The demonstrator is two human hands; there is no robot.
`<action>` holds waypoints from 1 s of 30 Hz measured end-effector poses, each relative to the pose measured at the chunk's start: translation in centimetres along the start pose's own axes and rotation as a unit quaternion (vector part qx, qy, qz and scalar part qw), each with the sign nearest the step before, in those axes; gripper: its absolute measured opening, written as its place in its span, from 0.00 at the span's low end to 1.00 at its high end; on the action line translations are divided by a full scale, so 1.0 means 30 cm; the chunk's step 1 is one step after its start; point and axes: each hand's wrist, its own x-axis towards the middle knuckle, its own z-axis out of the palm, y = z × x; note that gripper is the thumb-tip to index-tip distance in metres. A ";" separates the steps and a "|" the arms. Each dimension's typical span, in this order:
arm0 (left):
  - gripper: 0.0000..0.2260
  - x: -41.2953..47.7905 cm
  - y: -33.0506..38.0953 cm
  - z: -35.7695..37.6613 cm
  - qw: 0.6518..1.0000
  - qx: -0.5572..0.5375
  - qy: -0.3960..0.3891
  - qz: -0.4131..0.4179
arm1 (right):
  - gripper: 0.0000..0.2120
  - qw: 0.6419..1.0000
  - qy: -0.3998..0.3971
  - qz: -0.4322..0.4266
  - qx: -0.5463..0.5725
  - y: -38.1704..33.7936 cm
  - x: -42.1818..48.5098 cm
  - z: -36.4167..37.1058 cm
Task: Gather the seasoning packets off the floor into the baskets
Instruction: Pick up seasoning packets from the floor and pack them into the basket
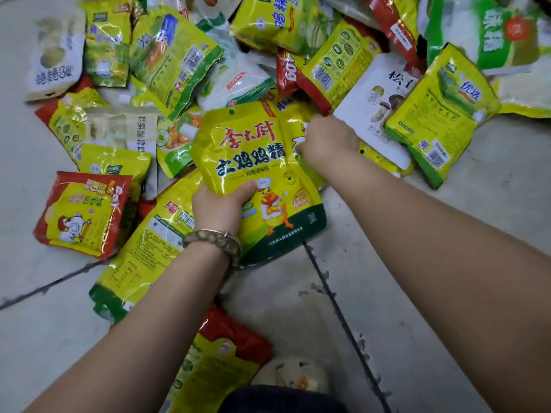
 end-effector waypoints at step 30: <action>0.08 -0.389 0.212 0.230 0.976 0.032 -0.193 0.097 | 0.14 0.790 0.222 0.182 0.542 0.652 -0.659 -0.226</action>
